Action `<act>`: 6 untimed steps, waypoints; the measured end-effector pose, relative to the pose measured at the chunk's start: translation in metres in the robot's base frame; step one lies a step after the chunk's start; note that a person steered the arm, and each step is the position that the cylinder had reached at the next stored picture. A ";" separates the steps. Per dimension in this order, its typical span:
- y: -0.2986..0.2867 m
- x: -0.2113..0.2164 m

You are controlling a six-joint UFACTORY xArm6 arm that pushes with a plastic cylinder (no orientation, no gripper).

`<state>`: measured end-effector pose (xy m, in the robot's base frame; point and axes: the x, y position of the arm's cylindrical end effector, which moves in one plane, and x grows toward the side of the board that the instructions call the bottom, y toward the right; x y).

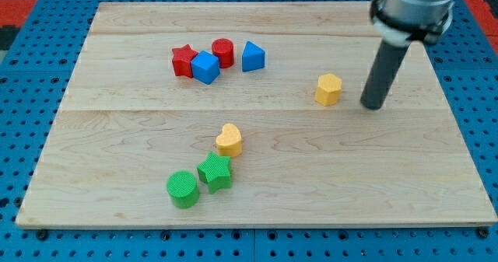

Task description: Place the yellow hexagon above the yellow heart

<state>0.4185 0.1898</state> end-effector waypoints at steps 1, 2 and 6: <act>-0.007 -0.012; -0.100 -0.011; -0.188 -0.067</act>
